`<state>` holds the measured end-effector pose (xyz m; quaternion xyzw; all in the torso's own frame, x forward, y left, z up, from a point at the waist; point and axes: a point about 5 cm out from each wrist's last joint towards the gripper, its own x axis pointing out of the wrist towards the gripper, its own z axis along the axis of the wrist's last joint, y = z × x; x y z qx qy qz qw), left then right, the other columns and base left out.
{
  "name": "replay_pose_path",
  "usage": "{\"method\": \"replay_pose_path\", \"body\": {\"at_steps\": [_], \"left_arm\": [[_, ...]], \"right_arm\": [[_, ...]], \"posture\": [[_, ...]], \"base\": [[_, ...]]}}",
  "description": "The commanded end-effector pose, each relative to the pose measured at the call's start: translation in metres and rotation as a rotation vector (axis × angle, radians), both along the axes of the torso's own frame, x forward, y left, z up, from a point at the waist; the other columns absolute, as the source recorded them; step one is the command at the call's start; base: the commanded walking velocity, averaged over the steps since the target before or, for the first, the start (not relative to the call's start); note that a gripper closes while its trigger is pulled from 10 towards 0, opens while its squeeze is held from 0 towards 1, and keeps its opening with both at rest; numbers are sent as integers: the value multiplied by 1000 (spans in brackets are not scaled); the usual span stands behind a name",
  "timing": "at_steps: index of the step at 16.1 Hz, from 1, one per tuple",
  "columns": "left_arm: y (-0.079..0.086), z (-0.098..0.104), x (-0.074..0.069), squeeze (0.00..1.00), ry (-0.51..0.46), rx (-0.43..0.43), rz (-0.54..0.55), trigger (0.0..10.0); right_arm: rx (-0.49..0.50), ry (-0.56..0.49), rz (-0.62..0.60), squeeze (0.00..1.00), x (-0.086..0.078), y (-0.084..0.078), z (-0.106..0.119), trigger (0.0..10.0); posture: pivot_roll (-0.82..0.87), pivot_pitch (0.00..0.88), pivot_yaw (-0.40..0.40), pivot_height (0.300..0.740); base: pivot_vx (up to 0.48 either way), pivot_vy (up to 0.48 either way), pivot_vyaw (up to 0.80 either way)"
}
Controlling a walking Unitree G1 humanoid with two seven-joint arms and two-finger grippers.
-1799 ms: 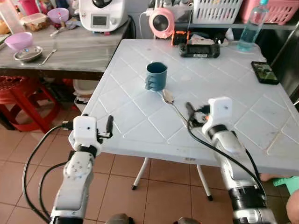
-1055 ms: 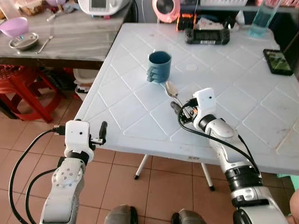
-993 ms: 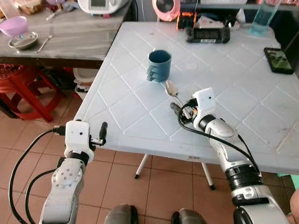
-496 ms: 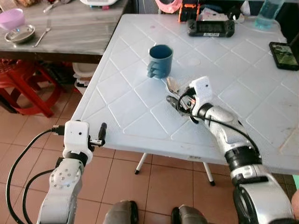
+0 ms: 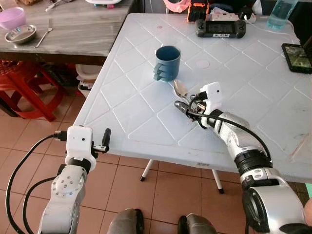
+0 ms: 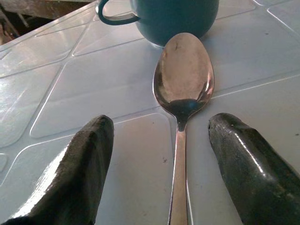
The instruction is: Setting the table
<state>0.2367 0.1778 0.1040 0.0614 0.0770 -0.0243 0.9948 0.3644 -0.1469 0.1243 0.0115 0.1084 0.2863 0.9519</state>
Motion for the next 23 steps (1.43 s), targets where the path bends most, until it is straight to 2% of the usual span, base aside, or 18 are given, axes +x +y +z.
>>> {"method": "replay_pose_path", "body": {"at_steps": [1, 5, 7, 10, 17, 19, 23], "left_arm": [[5, 4, -1, 0, -11, 16, 18, 10000], [5, 4, 0, 0, -14, 13, 19, 10000], [3, 2, 0, 0, -8, 6, 18, 10000], [2, 1, 0, 0, -3, 5, 17, 10000], [1, -3, -2, 0, 14, -7, 21, 10000], [0, -5, -2, 0, 21, -12, 24, 10000], [-1, -6, -2, 0, 24, -18, 25, 10000]], "right_arm": [[9, 75, 33, 0, -4, 4, -14, 0], [-40, 164, 56, 0, -6, -1, -20, 0], [-41, 250, 52, 0, -9, -5, -29, 0], [-42, 300, 56, 0, -14, -7, -37, 0], [3, 368, 35, 0, -22, -14, -46, 0], [74, 388, -1, 0, -23, -13, -47, 0], [74, 400, -67, 0, -25, -18, -53, 0]], "posture": [[107, 134, 81, 740], [97, 122, 74, 740], [90, 114, 66, 740], [85, 114, 64, 740], [75, 118, 49, 740], [74, 120, 49, 740], [74, 117, 49, 740]], "base": [[0, 0, 0], [0, 0, 0], [0, 0, 0], [0, 0, 0], [0, 0, 0], [0, 0, 0], [0, 0, 0]]}}
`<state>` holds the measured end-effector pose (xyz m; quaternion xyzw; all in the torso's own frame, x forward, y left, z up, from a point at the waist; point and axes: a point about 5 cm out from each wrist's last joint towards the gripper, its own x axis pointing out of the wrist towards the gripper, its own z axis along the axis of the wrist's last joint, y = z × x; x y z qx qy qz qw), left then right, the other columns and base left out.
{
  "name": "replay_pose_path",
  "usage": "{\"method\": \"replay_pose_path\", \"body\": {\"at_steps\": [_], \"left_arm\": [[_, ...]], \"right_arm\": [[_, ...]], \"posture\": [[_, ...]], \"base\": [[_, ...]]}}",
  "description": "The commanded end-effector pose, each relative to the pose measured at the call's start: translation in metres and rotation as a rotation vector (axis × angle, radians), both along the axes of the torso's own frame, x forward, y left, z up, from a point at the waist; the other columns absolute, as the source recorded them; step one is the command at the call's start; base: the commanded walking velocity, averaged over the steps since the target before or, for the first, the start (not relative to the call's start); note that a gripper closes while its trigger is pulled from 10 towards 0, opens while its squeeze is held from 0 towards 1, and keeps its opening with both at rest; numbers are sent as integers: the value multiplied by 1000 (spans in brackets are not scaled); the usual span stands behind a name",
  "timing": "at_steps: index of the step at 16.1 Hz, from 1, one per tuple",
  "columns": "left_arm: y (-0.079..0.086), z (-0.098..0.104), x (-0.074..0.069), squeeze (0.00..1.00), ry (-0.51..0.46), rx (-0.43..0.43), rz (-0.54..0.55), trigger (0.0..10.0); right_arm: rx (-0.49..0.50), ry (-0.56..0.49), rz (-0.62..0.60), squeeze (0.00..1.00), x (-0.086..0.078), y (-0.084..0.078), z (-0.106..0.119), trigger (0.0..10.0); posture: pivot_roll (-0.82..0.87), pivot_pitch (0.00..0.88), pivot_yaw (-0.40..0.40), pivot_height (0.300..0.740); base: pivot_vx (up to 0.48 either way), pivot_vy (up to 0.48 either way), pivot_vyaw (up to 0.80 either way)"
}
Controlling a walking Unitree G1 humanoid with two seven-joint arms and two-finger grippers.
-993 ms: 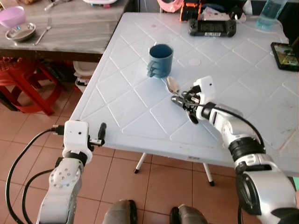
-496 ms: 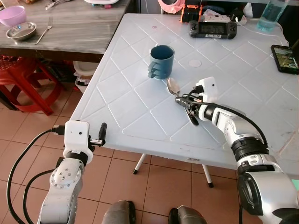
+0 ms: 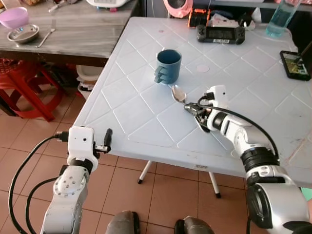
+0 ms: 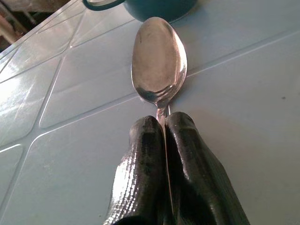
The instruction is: Setting the table
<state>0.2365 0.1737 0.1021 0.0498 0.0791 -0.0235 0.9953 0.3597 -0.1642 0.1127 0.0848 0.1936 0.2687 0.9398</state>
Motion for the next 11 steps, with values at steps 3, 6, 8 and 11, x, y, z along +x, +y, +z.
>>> {"method": "replay_pose_path", "body": {"at_steps": [3, 6, 8, 11], "left_arm": [[2, -4, 1, 0, 16, 0, 19, 10000], [0, -4, 3, 0, 11, -7, 15, 10000], [-4, -4, 5, 0, -4, -29, 7, 10000], [-8, -6, 9, 0, -8, -43, -5, 10000]], "right_arm": [[1, 177, -126, 0, -17, -7, -40, 0], [5, 147, -210, 0, -15, -10, -37, 0], [49, 62, -357, 0, -16, -11, -29, 0], [73, 56, -450, 0, -27, -9, -31, 10000]], "posture": [[68, 108, 46, 740], [62, 94, 42, 740], [50, 74, 37, 740], [29, 47, 30, 740]], "base": [[0, 0, 0], [0, 0, 0], [0, 0, 0], [0, 0, 0]]}}
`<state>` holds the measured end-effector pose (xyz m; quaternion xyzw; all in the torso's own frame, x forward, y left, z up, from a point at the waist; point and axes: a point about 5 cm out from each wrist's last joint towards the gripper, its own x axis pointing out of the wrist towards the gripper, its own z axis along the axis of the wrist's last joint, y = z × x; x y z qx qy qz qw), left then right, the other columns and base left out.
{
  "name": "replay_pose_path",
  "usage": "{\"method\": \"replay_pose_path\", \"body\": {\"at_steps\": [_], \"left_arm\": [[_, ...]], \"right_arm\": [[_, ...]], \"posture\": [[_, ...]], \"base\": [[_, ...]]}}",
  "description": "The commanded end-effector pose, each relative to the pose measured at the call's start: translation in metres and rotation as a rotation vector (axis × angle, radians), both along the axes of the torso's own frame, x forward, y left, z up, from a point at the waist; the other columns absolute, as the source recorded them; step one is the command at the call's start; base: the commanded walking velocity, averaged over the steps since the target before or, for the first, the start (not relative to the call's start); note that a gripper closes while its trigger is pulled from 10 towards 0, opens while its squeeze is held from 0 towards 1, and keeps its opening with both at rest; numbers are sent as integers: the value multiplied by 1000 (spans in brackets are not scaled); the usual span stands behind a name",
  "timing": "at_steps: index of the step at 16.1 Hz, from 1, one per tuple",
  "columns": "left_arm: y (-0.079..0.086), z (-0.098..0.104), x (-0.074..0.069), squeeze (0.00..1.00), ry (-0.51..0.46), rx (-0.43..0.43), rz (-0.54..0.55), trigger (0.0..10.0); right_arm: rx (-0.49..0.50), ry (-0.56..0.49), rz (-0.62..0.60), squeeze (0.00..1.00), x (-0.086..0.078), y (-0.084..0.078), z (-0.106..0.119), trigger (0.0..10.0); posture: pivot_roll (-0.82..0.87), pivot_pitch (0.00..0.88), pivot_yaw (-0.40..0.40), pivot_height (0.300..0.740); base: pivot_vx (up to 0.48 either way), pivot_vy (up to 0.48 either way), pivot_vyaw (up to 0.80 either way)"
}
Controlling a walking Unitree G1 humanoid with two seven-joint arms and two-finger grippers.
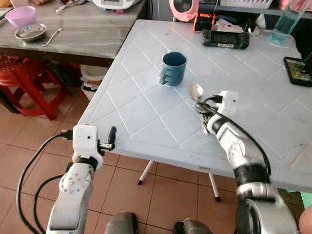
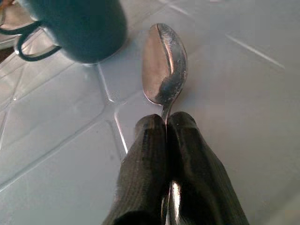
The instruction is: Setting the table
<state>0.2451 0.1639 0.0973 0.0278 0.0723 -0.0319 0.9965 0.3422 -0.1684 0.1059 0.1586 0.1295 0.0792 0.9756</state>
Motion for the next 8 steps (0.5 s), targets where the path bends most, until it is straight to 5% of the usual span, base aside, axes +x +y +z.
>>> {"method": "replay_pose_path", "body": {"at_steps": [1, 8], "left_arm": [[0, -2, 2, 0, 2, -1, 7, 10000], [-5, -4, 10, 0, -16, -21, -6, 10000]], "right_arm": [[8, 146, -59, 0, -17, -3, -27, 10000], [23, 285, -266, 0, -43, -10, -41, 10000]], "posture": [[20, 37, 27, 740], [2, 16, 14, 740]], "base": [[0, 0, 0], [0, 0, 0]]}}
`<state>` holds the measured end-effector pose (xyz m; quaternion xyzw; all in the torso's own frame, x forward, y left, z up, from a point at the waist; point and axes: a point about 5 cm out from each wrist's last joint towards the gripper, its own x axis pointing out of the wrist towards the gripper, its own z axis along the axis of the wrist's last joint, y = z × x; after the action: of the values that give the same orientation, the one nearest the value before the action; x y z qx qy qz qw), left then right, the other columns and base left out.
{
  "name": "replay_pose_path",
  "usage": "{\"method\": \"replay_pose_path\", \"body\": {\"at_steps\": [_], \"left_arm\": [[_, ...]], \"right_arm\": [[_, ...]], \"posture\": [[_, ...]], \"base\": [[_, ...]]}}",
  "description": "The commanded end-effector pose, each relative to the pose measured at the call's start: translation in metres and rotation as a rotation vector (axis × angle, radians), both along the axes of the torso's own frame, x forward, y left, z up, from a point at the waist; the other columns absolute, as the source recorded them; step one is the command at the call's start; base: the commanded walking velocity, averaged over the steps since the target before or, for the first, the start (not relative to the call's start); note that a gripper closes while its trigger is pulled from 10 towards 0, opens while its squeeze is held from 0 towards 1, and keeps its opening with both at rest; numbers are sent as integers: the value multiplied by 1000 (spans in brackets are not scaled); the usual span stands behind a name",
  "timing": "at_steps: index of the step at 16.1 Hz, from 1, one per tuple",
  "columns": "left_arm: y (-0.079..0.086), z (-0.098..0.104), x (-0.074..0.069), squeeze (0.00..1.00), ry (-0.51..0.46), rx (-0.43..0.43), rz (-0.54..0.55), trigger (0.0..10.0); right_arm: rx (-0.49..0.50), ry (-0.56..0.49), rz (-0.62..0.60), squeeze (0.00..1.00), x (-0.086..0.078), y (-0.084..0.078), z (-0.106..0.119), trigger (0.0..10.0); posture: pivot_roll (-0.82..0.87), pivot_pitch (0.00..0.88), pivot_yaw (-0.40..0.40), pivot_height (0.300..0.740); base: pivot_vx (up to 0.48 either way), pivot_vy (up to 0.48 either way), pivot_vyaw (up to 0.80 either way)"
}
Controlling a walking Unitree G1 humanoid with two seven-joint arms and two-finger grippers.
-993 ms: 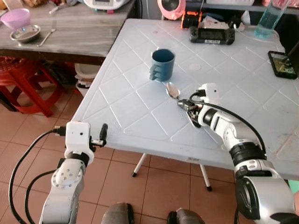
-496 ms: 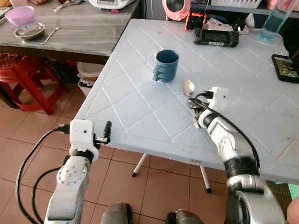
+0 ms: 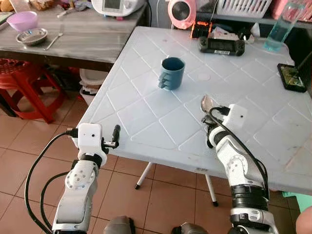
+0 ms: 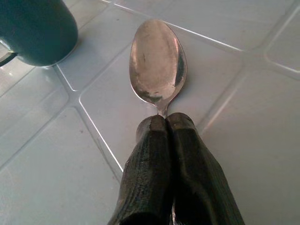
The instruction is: Setting the table
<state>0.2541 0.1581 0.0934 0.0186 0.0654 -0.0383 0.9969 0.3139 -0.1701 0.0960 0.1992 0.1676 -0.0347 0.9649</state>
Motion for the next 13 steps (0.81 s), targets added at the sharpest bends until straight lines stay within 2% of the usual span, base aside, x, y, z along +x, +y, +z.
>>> {"method": "replay_pose_path", "body": {"at_steps": [1, 2, 4, 5, 6, 7, 9, 10, 12, 13], "left_arm": [[1, 0, 1, 0, -4, -1, 7, 10000], [1, 0, 1, 0, -6, -1, 10, 10000], [3, 0, 1, 0, -7, 1, 15, 10000], [3, 0, 2, 0, -9, 2, 17, 10000], [4, 0, 2, 0, -10, 3, 19, 10000], [4, 0, 1, 0, -12, 5, 20, 10000], [5, 0, 1, 0, -11, 6, 20, 10000], [5, 0, 1, 0, -12, 7, 17, 10000], [5, 0, 1, 0, -12, 6, 14, 10000], [4, 0, 2, 0, -11, 6, 11, 10000]], "right_arm": [[-16, 168, -48, 553, -14, -10, -30, 10000], [-22, 175, -52, 1000, -13, -11, -28, 10000], [-105, 182, -4, 1000, -10, -12, -25, 10000], [-142, 157, 20, 184, -8, -11, -21, 10000], [-211, 100, 36, 0, -5, -14, -12, 10000], [-264, 54, 40, 0, -2, -16, -3, 10000], [-292, 8, 42, 0, -1, -15, 4, 10000], [-333, -55, 53, 0, 0, -14, 13, 10000], [-370, -88, 56, 0, 0, -13, 18, 10000], [-419, -95, 38, 0, 0, -16, 20, 10000]], "posture": [[3, 19, 15, 740], [4, 19, 13, 740], [9, 22, 14, 740], [11, 24, 14, 740], [12, 26, 14, 740], [11, 27, 16, 740], [11, 28, 18, 740], [9, 29, 21, 740], [6, 31, 24, 740], [5, 32, 25, 740]], "base": [[0, 0, 0], [0, 0, 0], [0, 0, 0], [0, 0, 0], [0, 0, 0], [0, 0, 0], [0, 0, 0], [0, 0, 0], [0, 0, 0], [0, 0, 0]]}}
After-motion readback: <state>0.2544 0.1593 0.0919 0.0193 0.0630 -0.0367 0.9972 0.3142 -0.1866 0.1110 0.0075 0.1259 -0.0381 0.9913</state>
